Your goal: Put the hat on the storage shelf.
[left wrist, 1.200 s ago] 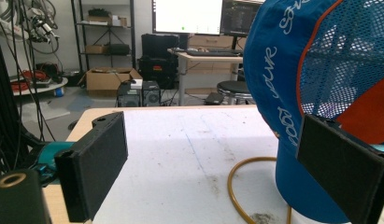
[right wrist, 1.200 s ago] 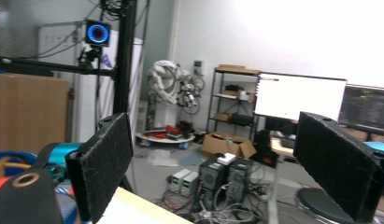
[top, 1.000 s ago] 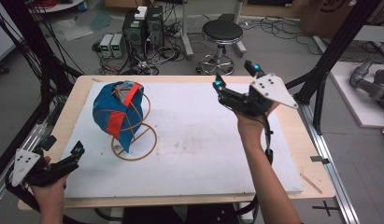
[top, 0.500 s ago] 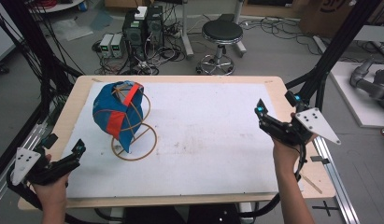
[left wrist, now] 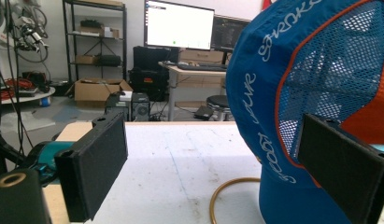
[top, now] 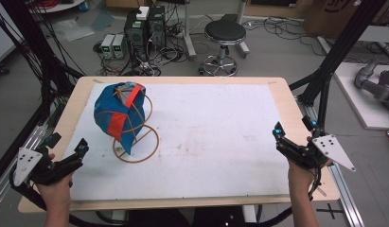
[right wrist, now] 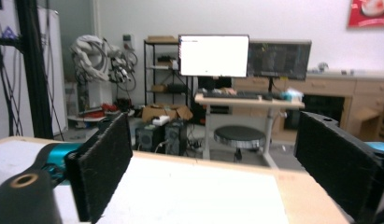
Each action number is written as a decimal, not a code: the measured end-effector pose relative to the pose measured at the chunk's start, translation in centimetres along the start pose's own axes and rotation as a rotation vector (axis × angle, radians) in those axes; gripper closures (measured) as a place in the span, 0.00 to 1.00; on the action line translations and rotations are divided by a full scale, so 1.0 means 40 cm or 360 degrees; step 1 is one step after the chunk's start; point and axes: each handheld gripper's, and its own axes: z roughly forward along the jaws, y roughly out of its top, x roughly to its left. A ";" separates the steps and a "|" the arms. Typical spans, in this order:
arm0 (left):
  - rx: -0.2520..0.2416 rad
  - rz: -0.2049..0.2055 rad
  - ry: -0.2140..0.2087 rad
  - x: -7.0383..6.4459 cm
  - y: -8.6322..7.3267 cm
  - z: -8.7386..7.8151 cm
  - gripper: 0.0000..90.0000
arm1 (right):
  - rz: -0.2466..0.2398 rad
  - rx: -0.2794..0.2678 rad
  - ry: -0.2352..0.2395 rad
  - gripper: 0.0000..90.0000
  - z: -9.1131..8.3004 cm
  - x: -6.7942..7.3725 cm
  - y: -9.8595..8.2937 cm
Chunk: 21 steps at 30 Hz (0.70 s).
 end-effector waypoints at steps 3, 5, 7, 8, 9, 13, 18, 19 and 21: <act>0.0006 0.0013 -0.0014 -0.004 0.000 0.003 0.11 | 0.0042 0.0047 -0.0026 0.12 -0.007 -0.011 -0.035; 0.0007 0.0016 -0.0018 -0.005 -0.001 0.007 0.11 | 0.0050 0.0067 -0.0043 0.12 -0.014 -0.014 -0.060; 0.0009 0.0013 -0.0021 -0.005 -0.002 0.011 0.11 | 0.0006 0.0087 -0.0060 0.12 -0.018 -0.014 -0.082; 0.0014 0.0015 -0.0028 -0.008 -0.003 0.016 0.11 | 0.0005 0.0110 -0.0059 0.12 -0.019 -0.014 -0.089; 0.0014 0.0015 -0.0028 -0.008 -0.003 0.016 0.11 | -0.0006 0.0121 -0.0063 0.12 -0.020 -0.015 -0.094; 0.0020 0.0044 -0.0039 -0.016 -0.003 0.022 0.11 | 0.0014 0.0092 -0.0079 0.12 -0.026 -0.017 -0.093; 0.0016 0.0044 -0.0032 -0.016 -0.002 0.020 0.11 | 0.0027 0.0087 -0.0093 0.12 -0.026 -0.023 -0.096; 0.0016 0.0041 -0.0030 -0.016 -0.003 0.021 0.11 | 0.0030 0.0093 -0.0098 0.12 -0.028 -0.024 -0.098; 0.0014 0.0036 -0.0026 -0.016 -0.003 0.024 0.11 | 0.0038 0.0091 -0.0108 0.12 -0.032 -0.029 -0.100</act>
